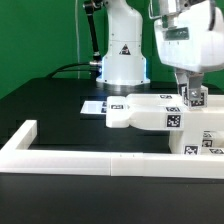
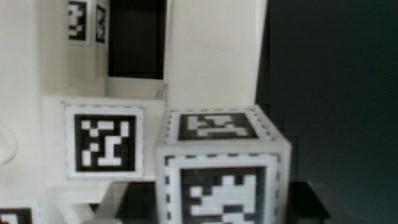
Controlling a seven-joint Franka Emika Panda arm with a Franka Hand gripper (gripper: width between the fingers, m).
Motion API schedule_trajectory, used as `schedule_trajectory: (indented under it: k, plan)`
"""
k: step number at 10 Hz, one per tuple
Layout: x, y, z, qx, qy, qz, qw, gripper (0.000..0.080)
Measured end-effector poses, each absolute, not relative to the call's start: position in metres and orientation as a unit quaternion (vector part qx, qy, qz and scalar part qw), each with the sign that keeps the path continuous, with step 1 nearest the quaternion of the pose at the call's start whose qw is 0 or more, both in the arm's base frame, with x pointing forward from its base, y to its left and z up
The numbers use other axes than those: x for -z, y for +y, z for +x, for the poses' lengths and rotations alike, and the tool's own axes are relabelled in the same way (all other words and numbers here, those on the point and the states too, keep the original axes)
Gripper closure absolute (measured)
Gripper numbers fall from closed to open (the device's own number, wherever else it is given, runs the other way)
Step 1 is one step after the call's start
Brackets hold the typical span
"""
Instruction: Assemble chair
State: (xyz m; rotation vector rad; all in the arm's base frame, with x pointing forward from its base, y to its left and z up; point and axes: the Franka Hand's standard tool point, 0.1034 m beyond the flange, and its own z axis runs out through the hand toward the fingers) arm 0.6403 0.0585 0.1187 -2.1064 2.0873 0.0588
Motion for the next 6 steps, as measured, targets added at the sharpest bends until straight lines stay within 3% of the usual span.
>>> schedule_trajectory:
  k: [4, 6]
  plan:
    - [-0.1183, 0.0578, 0.6394, -0.022, 0.683, -0.725, 0.088, 0.0499]
    - [-0.1184, 0.0612, 0.6391, -0.018, 0.651, -0.753, 0.09, 0.0192]
